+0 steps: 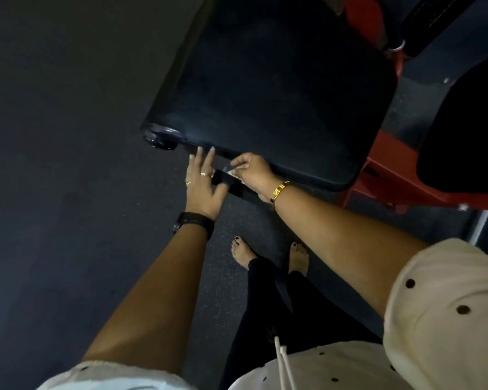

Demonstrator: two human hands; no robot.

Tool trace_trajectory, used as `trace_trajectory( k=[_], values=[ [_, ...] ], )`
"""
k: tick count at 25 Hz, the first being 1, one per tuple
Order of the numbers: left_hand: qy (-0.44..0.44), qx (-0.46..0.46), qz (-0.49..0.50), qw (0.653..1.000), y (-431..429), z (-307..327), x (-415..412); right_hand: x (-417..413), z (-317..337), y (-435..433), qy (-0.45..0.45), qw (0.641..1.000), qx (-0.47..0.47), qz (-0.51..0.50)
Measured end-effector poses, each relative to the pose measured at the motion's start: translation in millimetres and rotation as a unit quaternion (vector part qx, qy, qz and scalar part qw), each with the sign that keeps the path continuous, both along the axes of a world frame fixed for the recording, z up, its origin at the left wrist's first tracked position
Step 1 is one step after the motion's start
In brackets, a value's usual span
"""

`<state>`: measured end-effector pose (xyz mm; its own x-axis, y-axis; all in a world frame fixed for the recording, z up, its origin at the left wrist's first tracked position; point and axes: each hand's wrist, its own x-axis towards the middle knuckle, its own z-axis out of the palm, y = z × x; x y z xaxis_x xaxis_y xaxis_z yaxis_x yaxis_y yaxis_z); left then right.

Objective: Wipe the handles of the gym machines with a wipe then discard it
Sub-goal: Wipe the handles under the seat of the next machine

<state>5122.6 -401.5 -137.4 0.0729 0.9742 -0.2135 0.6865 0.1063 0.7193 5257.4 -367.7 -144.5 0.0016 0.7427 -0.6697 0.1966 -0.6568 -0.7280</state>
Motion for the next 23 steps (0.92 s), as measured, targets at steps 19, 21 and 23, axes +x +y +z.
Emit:
trace_trajectory(
  k=[19,21,23],
  values=[
    [-0.530,-0.280,0.385,0.702,17.8,-11.0,-14.7,-27.9,9.9,10.5,-0.256,0.507,0.489,0.662],
    [-0.507,-0.298,0.356,0.726,13.0,-9.5,-5.6,-9.3,3.6,-4.9,-0.259,0.487,0.520,0.652],
    [-0.494,-0.290,0.350,0.741,6.7,-10.2,3.1,17.3,-5.3,-21.3,-0.280,0.465,0.540,0.643]
  ],
)
